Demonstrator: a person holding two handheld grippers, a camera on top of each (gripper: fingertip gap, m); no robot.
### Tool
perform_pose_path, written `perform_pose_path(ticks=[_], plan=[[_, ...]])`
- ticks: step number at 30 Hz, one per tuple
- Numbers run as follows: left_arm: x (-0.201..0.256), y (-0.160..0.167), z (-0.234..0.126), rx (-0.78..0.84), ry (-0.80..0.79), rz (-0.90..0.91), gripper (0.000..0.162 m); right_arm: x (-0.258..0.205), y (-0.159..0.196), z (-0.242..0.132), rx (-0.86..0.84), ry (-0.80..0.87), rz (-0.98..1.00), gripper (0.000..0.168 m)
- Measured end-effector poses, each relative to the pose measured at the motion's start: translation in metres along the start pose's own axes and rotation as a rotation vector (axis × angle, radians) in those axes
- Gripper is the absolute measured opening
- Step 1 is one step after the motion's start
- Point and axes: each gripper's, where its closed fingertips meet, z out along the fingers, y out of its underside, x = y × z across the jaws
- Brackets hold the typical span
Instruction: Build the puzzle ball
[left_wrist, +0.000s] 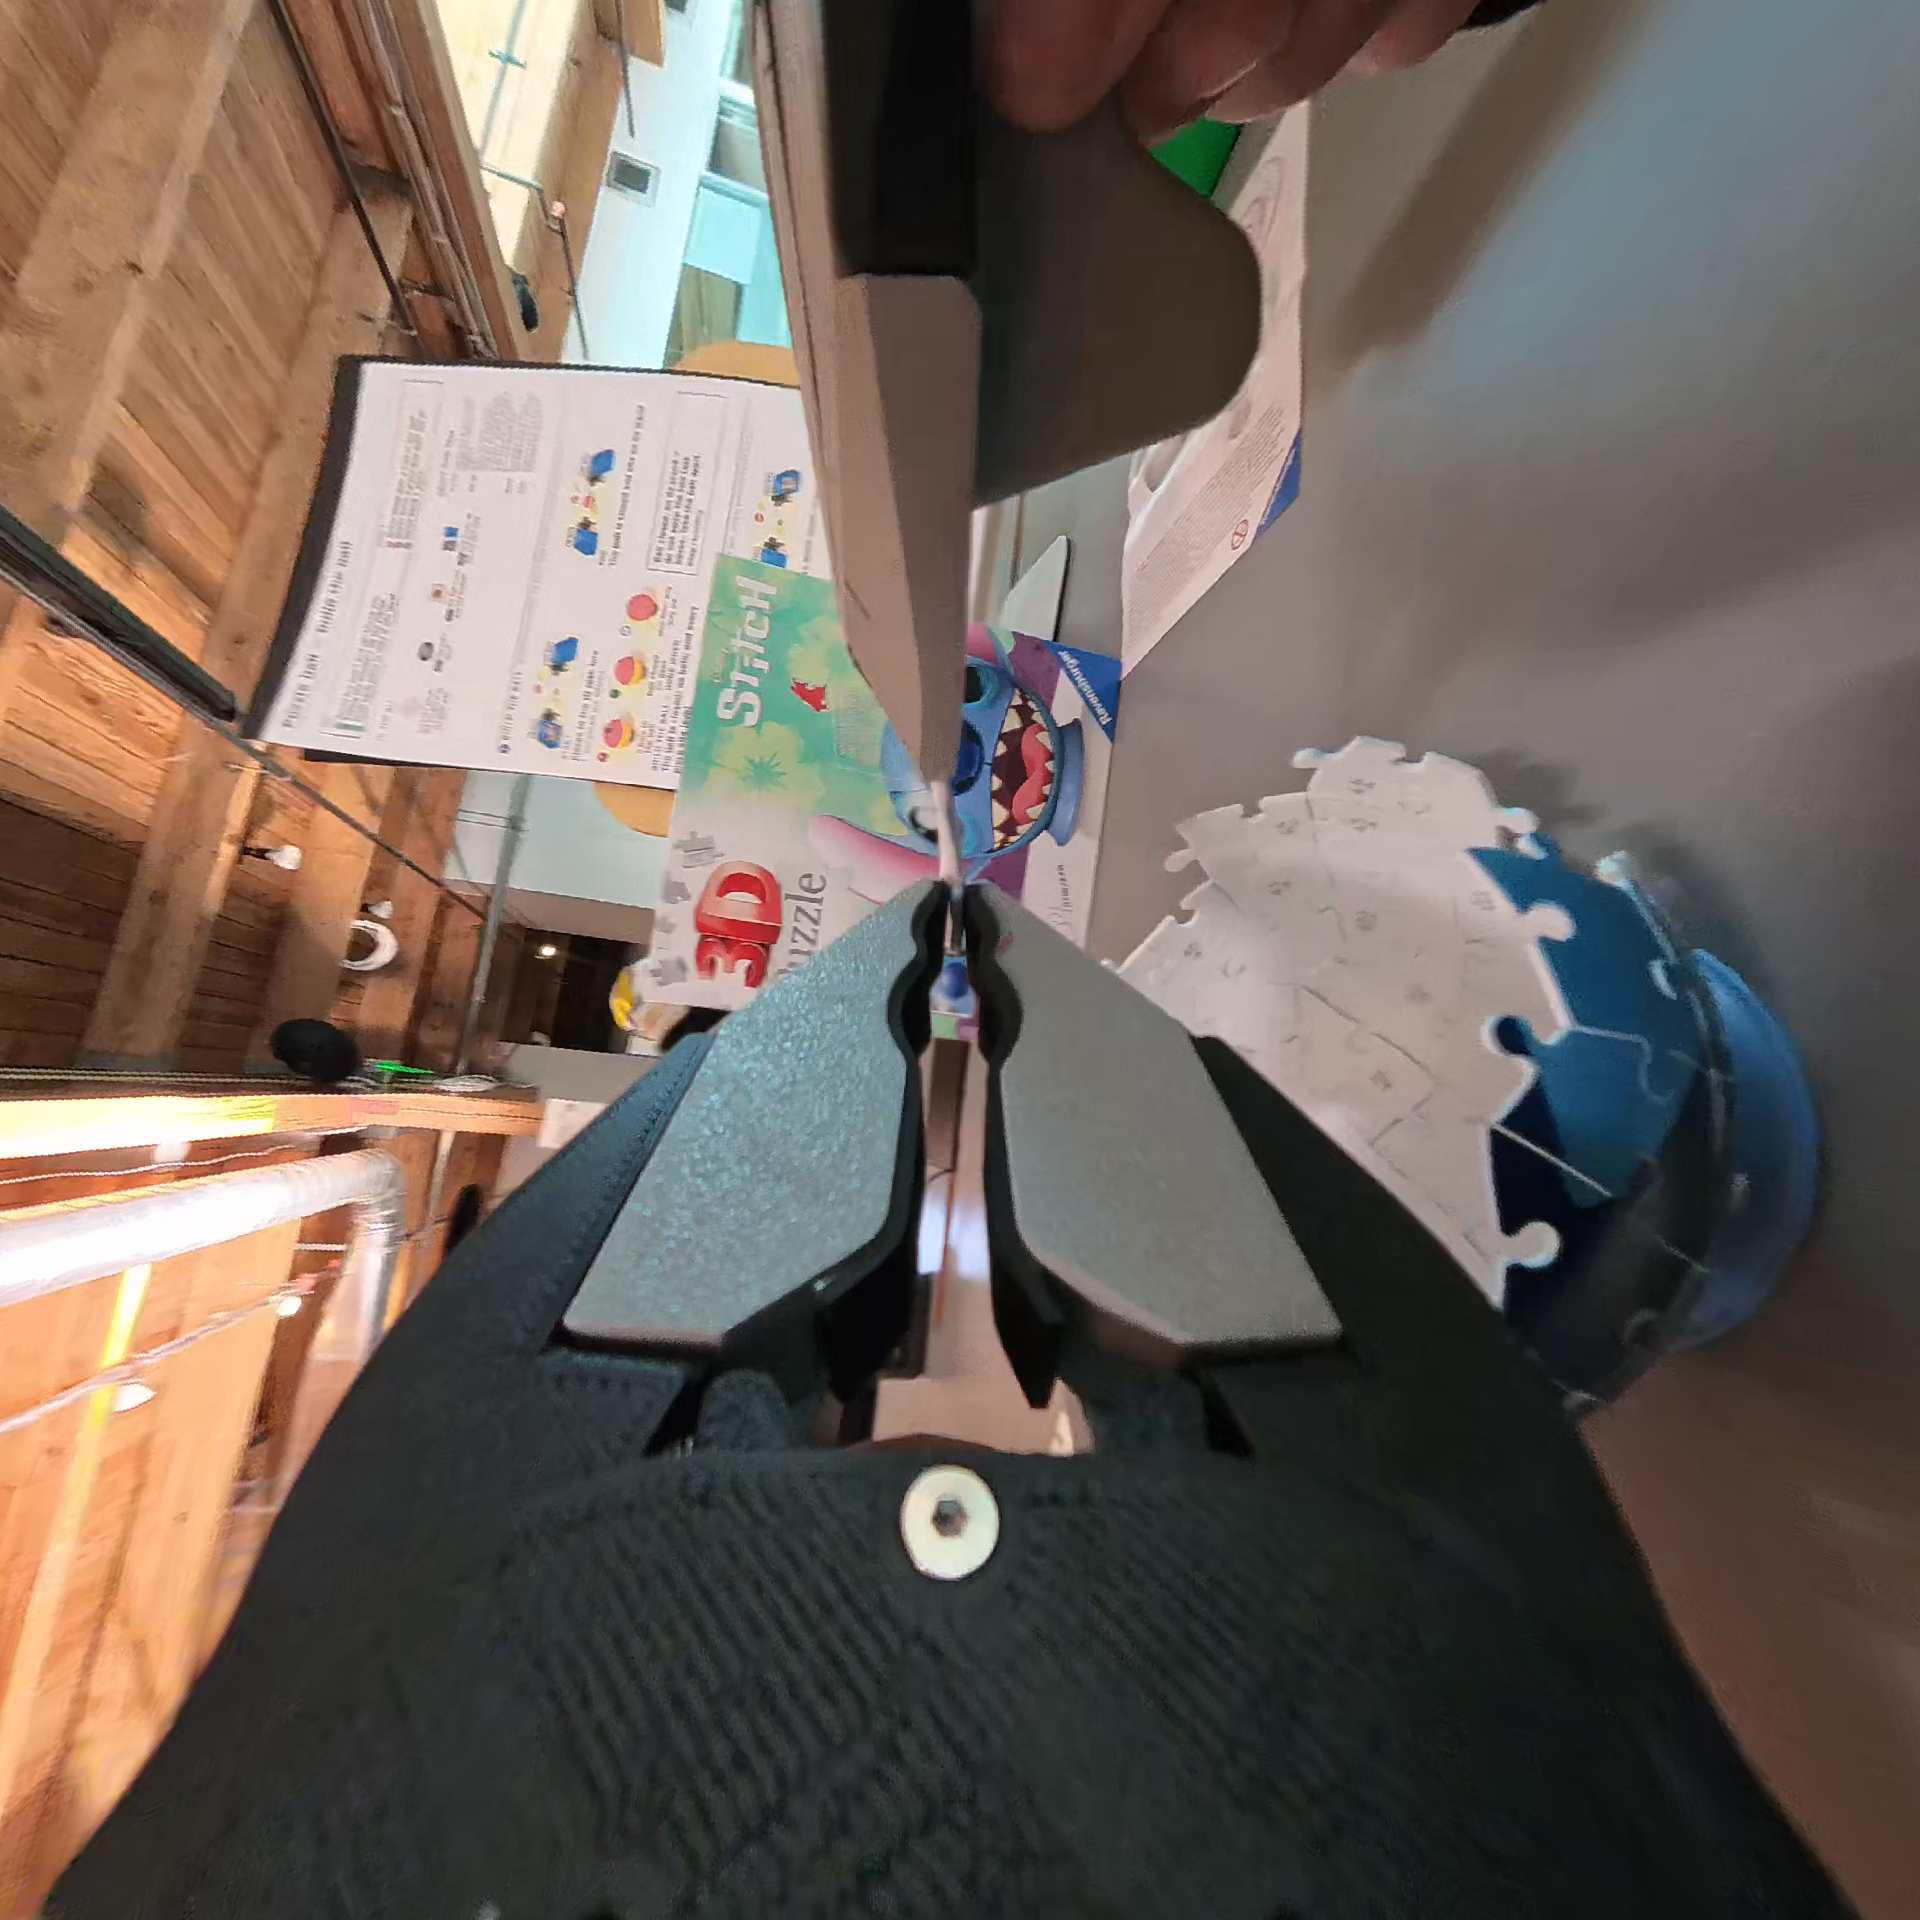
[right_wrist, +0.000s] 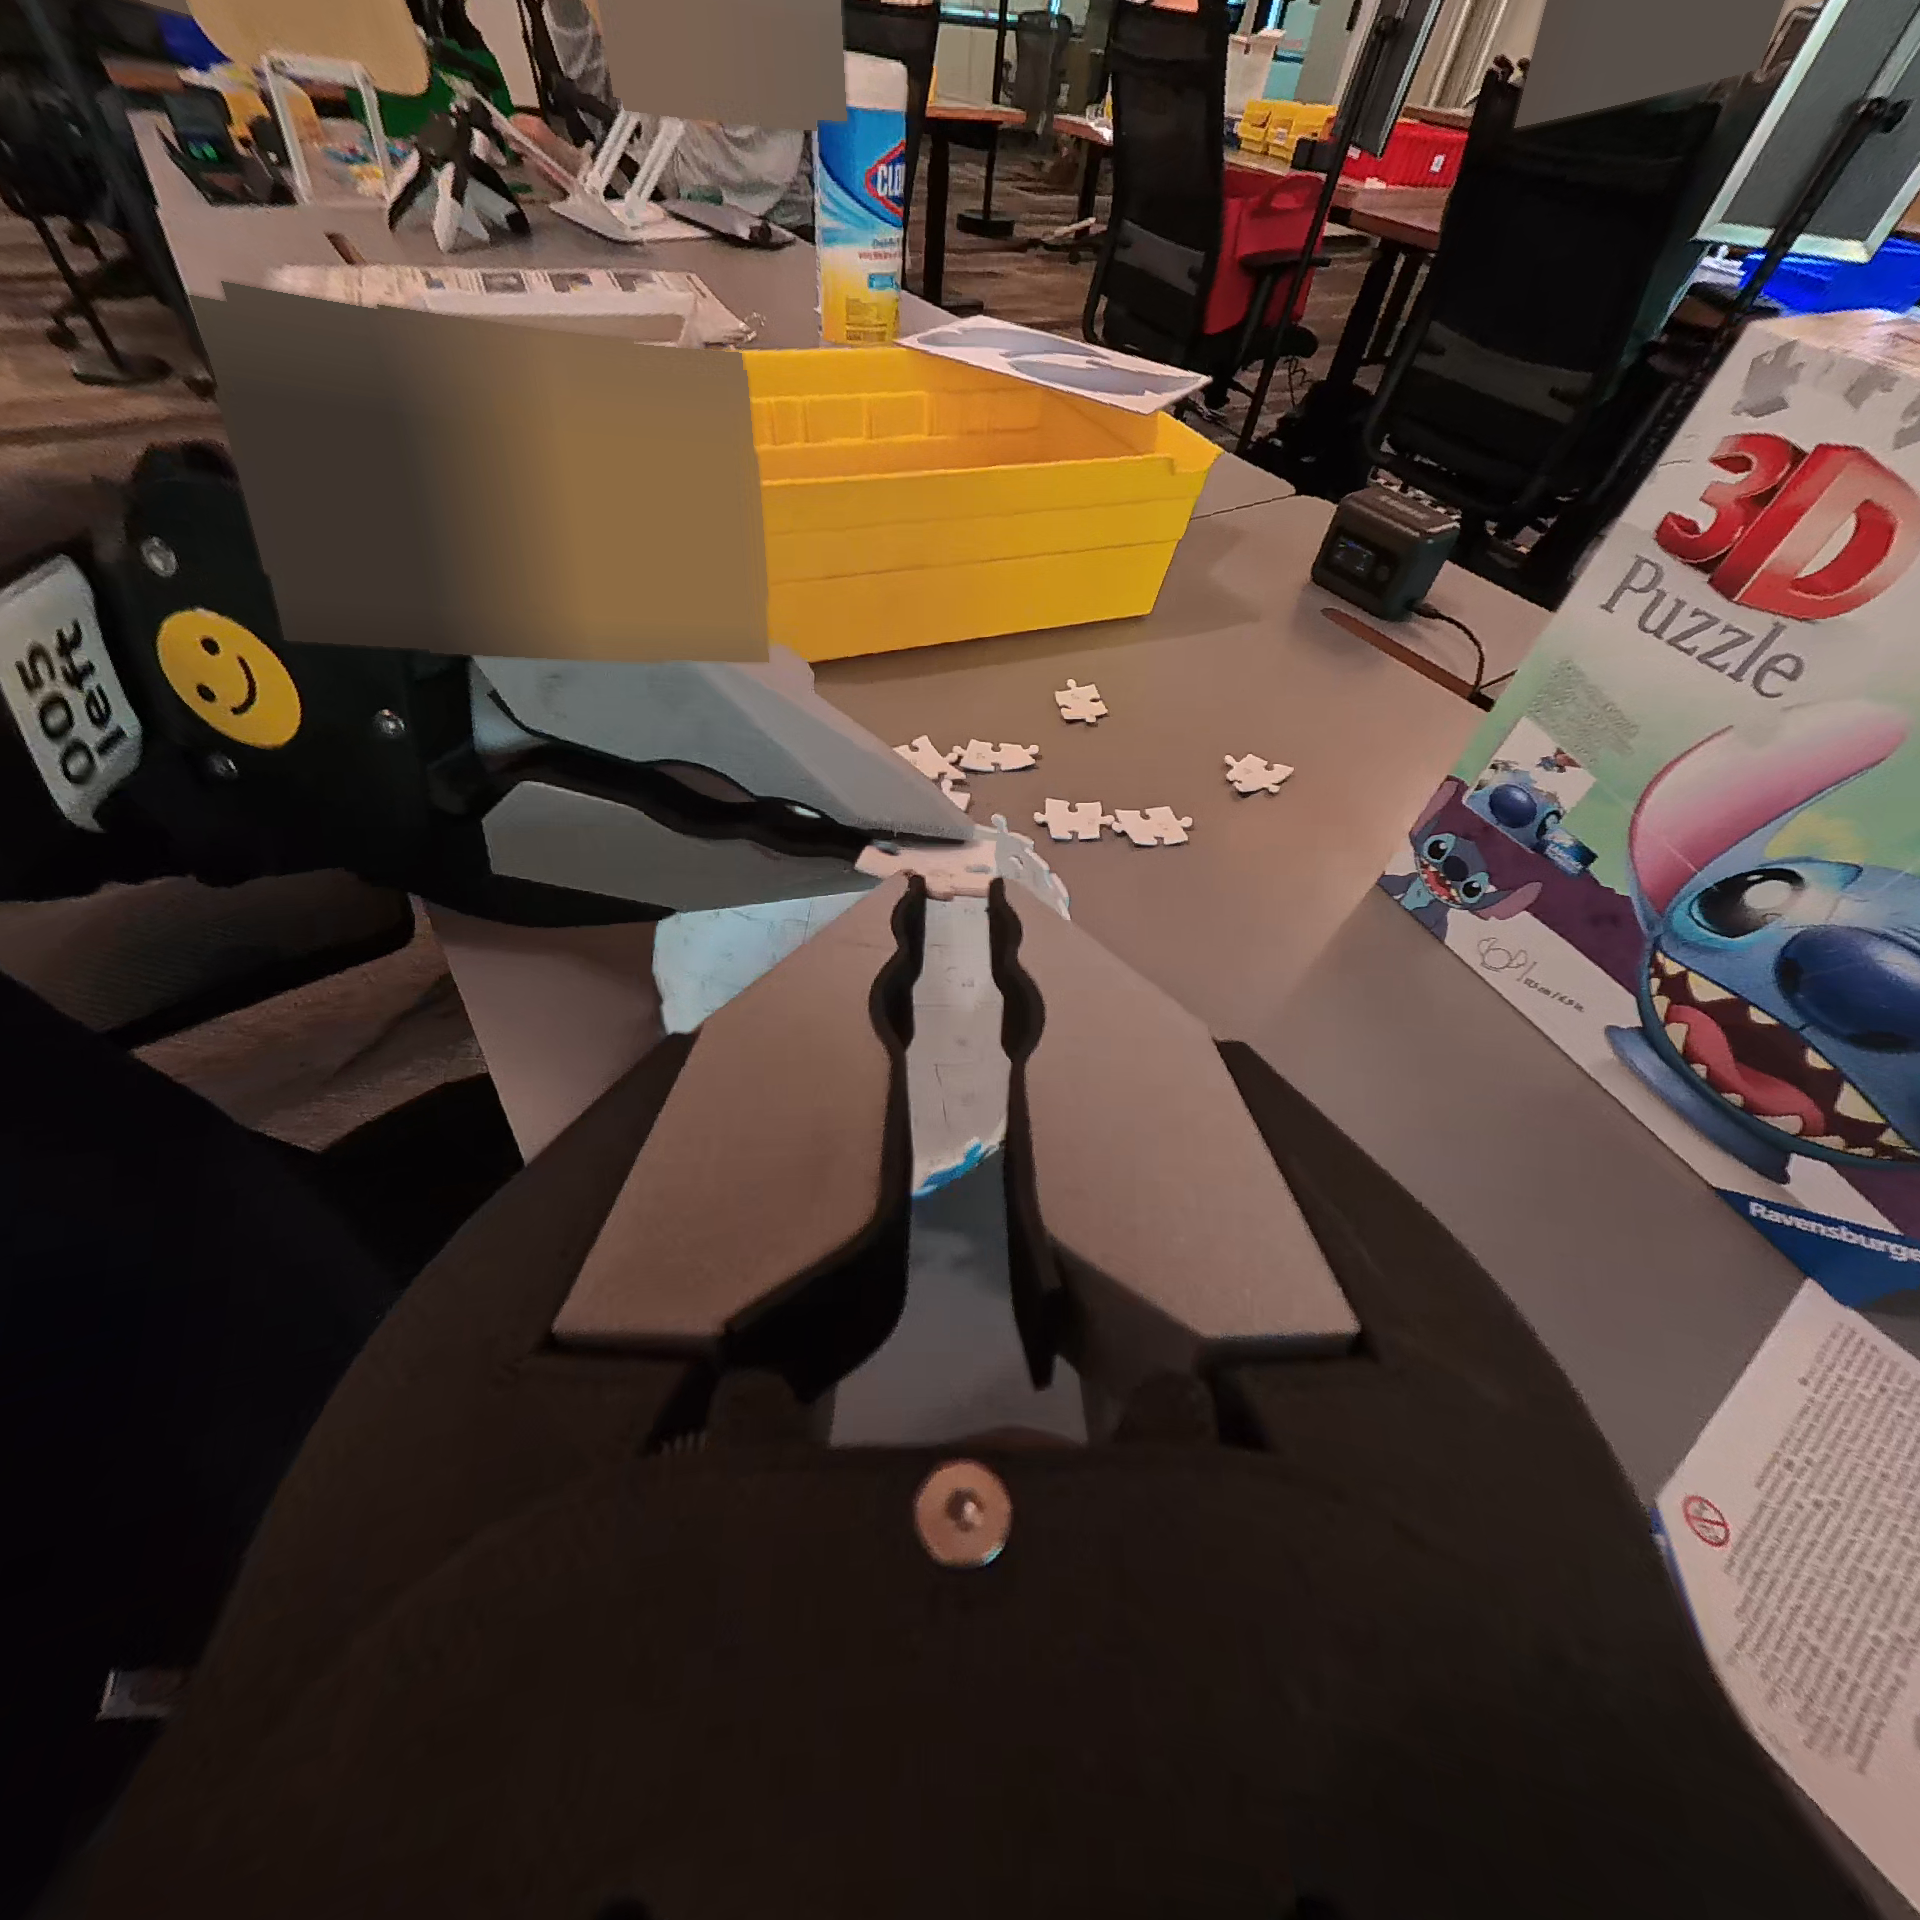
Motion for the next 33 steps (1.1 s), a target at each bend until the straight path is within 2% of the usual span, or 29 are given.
perform_pose_path(ticks=[6,11,17,23,33], plan=[[-0.005,-0.007,-0.012,0.034,0.049,-0.106,0.004,-0.007,-0.001,-0.008,0.004,-0.037,0.028,0.009],[-0.031,0.008,-0.03,0.009,0.022,-0.177,0.0,-0.001,0.005,-0.022,-0.054,-0.013,0.002,0.009],[-0.059,0.058,-0.056,-0.006,0.032,-0.431,0.001,-0.015,0.026,-0.03,-0.174,-0.028,-0.111,0.009],[-0.044,0.119,-0.045,-0.059,0.063,-0.609,0.0,-0.021,0.054,-0.019,-0.305,0.028,-0.299,0.009],[-0.022,0.152,-0.035,-0.066,0.057,-0.702,0.0,-0.02,0.067,-0.003,-0.401,-0.017,-0.359,0.009]])
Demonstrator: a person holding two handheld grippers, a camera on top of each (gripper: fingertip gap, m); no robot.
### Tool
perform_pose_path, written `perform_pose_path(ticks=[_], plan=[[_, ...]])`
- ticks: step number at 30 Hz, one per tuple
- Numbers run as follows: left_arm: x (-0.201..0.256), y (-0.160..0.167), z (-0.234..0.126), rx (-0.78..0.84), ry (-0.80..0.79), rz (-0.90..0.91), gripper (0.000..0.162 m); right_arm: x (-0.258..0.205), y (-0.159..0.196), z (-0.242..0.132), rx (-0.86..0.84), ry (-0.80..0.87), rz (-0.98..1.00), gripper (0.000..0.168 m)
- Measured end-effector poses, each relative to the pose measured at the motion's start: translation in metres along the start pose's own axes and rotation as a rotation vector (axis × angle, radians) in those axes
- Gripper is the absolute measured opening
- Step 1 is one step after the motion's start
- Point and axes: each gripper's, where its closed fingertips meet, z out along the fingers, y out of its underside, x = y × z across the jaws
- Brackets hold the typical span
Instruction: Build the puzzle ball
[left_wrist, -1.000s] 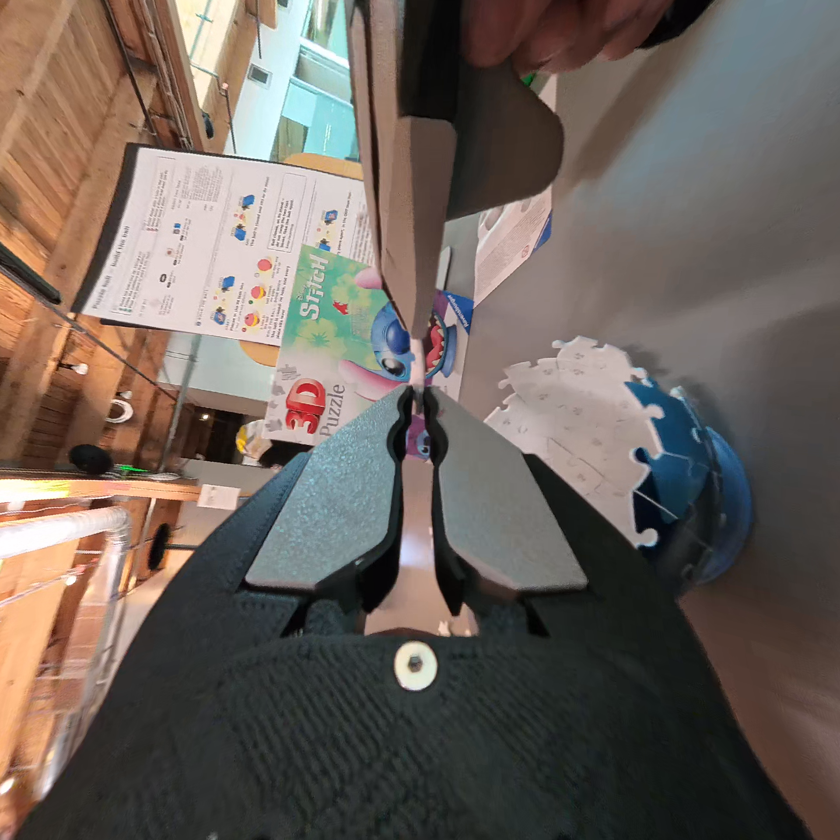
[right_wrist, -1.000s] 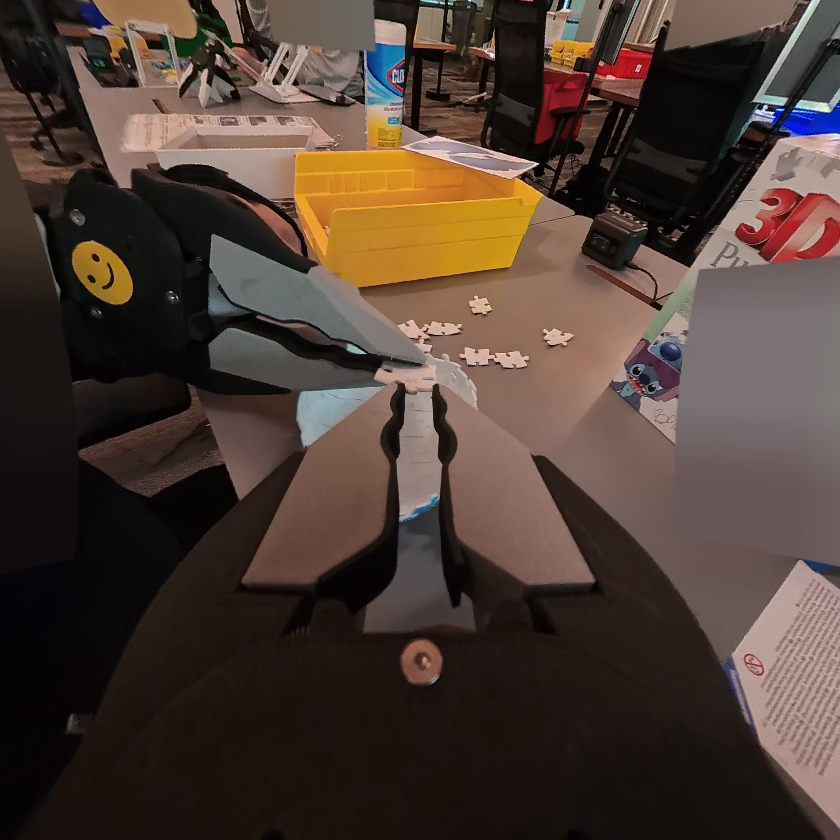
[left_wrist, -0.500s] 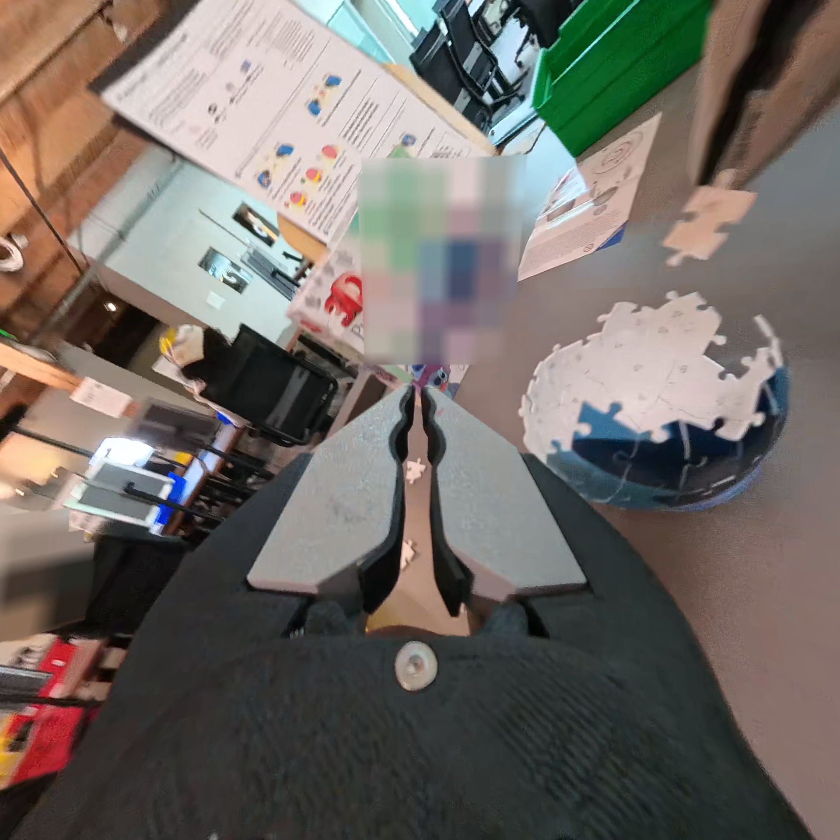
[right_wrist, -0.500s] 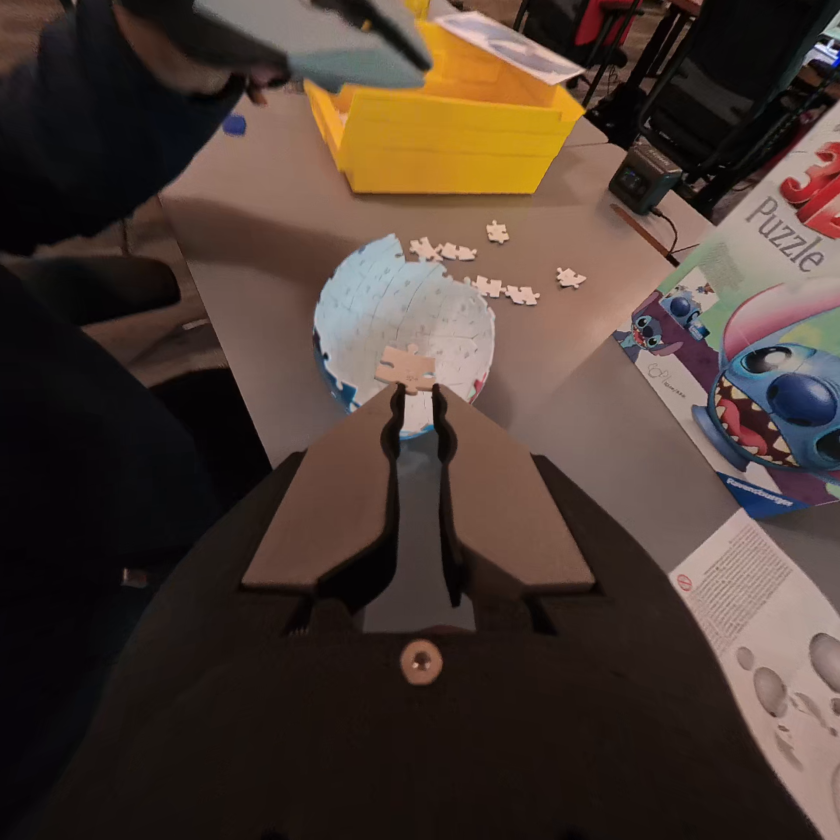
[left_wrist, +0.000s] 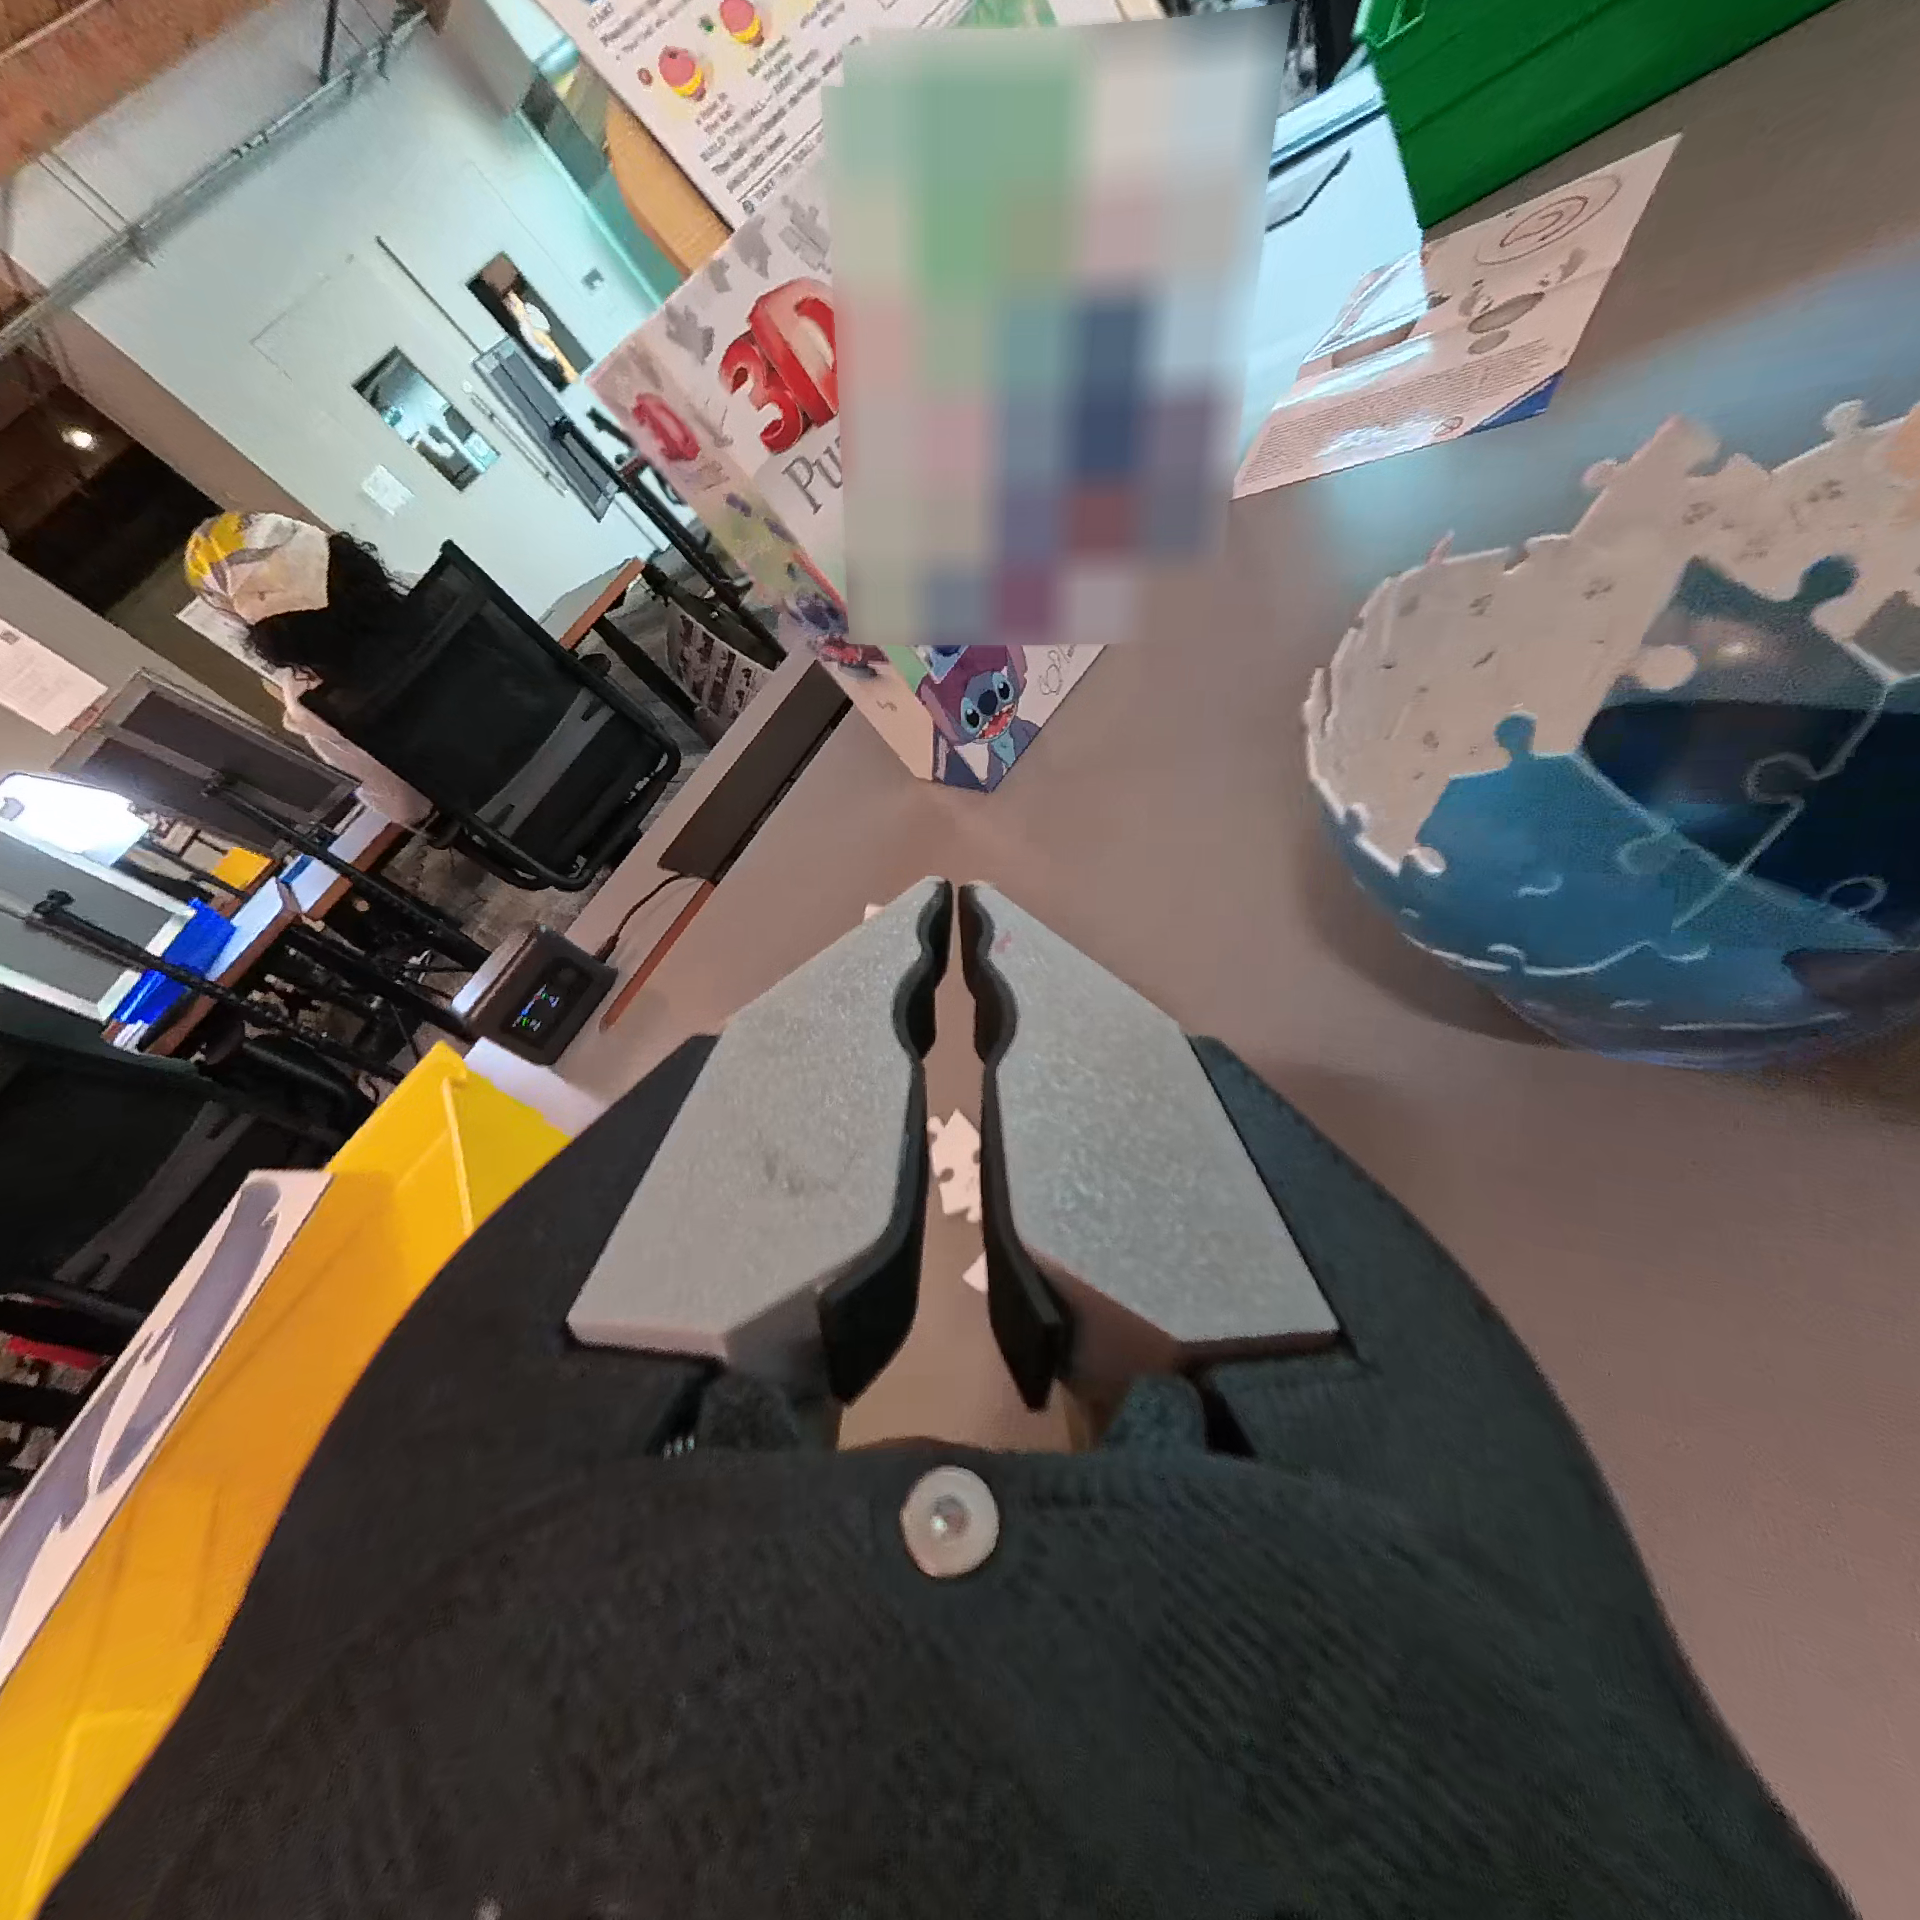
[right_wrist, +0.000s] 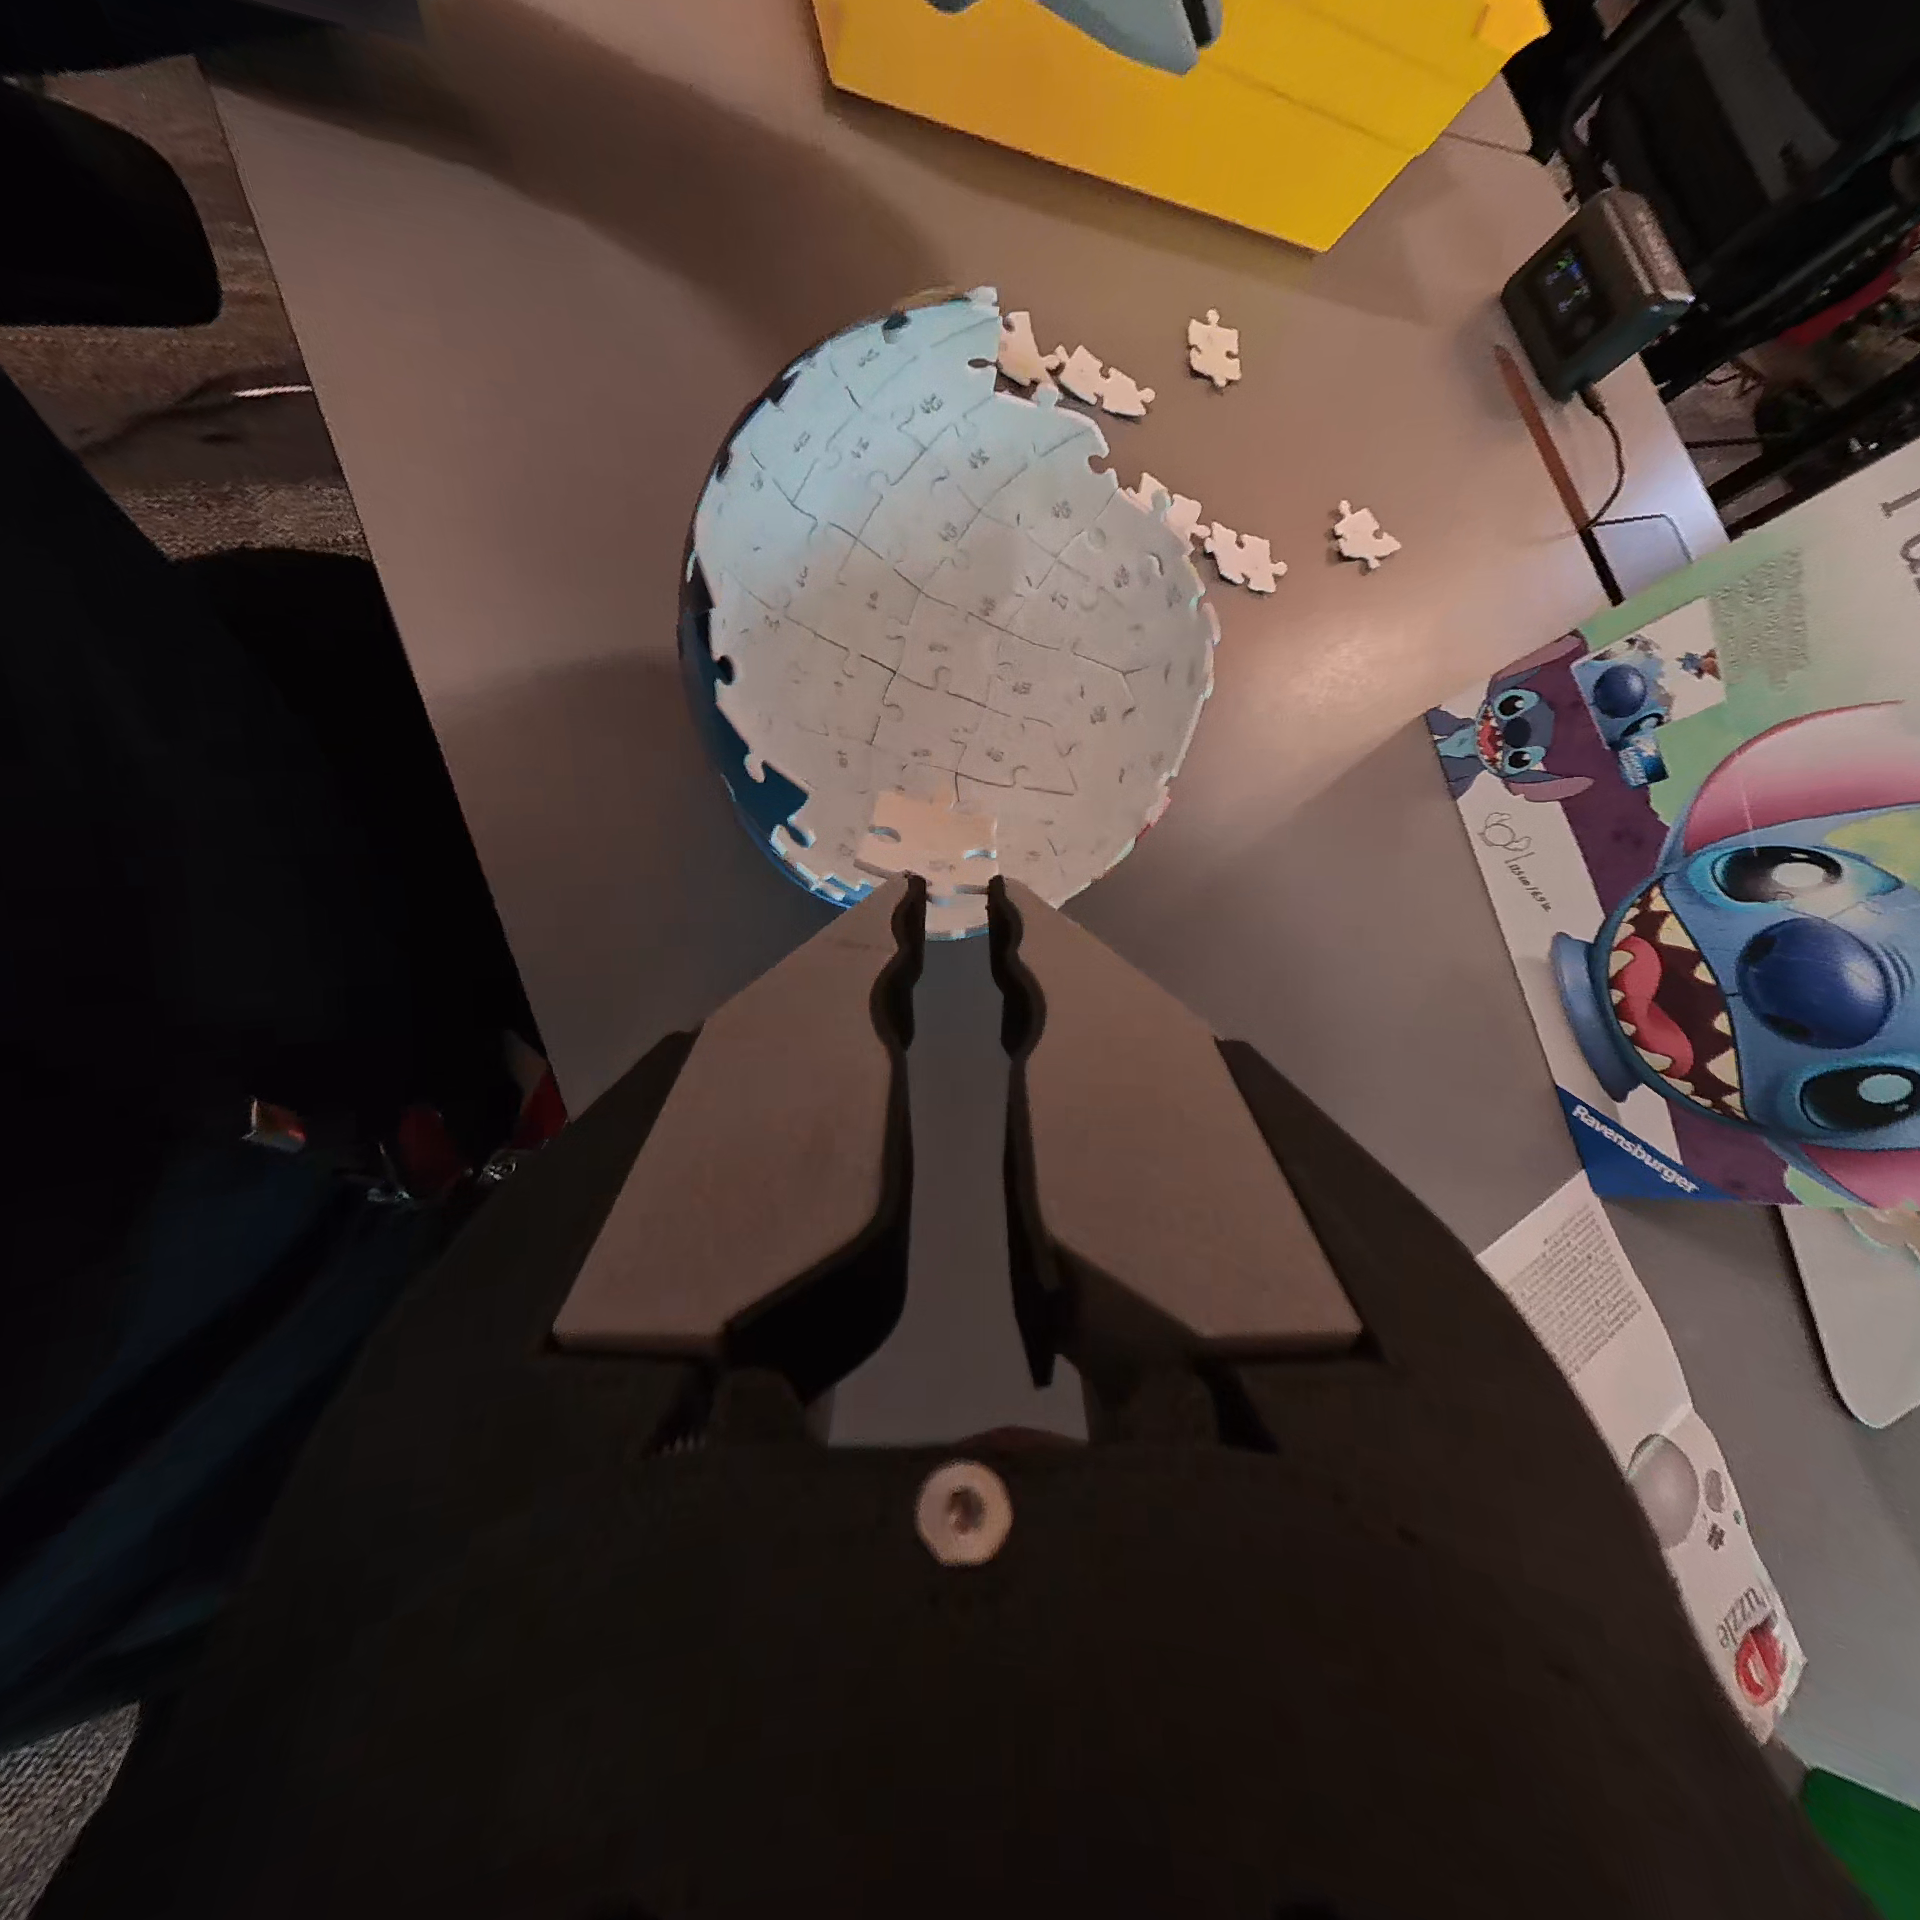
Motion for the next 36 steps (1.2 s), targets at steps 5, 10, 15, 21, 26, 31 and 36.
perform_pose_path(ticks=[5,10,15,21,26,31,36], plan=[[-0.01,0.018,0.003,-0.057,-0.023,-0.054,0.0,-0.003,0.006,0.008,-0.038,-0.047,-0.007,0.009],[-0.009,0.027,0.005,-0.096,-0.019,-0.065,0.0,-0.003,0.013,0.012,-0.089,-0.066,-0.004,0.009],[-0.005,0.032,0.008,-0.128,-0.01,-0.052,0.0,-0.007,0.015,0.015,-0.113,-0.082,0.0,0.009],[-0.006,0.033,0.008,-0.129,-0.009,-0.071,0.0,-0.009,0.018,0.022,-0.134,-0.078,-0.01,0.009],[-0.009,0.033,0.007,-0.129,-0.012,-0.086,0.0,-0.011,0.021,0.024,-0.167,-0.065,-0.041,0.009],[-0.008,0.035,0.007,-0.139,-0.01,-0.087,0.0,-0.012,0.023,0.025,-0.179,-0.052,-0.046,0.009],[-0.007,0.037,0.008,-0.147,-0.004,-0.09,0.0,-0.013,0.026,0.026,-0.197,-0.041,-0.053,0.009]])
